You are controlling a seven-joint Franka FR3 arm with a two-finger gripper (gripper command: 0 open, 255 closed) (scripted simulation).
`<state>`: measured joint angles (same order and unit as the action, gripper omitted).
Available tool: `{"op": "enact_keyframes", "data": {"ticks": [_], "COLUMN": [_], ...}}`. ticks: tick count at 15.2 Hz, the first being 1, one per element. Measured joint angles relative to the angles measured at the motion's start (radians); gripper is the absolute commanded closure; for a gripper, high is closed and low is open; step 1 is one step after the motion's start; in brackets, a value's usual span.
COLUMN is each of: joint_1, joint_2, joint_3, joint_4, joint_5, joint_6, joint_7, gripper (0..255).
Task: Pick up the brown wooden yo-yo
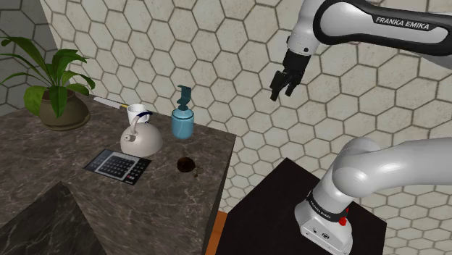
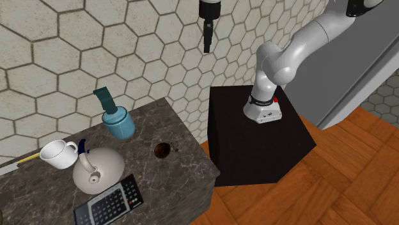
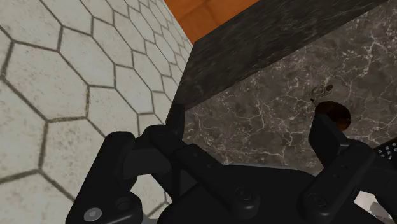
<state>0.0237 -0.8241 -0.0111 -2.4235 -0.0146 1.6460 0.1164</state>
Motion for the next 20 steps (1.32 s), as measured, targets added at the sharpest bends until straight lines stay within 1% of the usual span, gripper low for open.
{"op": "enact_keyframes", "data": {"ticks": [2, 7, 13, 17, 20], "joint_1": [0.004, 0.043, 0.09, 0.123, 0.145], "joint_2": [0.011, 0.134, 0.318, 0.467, 0.558], "joint_3": [0.001, 0.008, 0.017, 0.033, 0.044], "joint_4": [-0.003, -0.043, -0.047, -0.027, -0.01], "joint_5": [0.001, 0.014, 0.031, 0.045, 0.053], "joint_6": [0.012, 0.158, 0.327, 0.443, 0.507], "joint_7": [-0.005, -0.051, -0.119, -0.159, -0.192], "gripper": [0, 0, 0, 0, 0]}}
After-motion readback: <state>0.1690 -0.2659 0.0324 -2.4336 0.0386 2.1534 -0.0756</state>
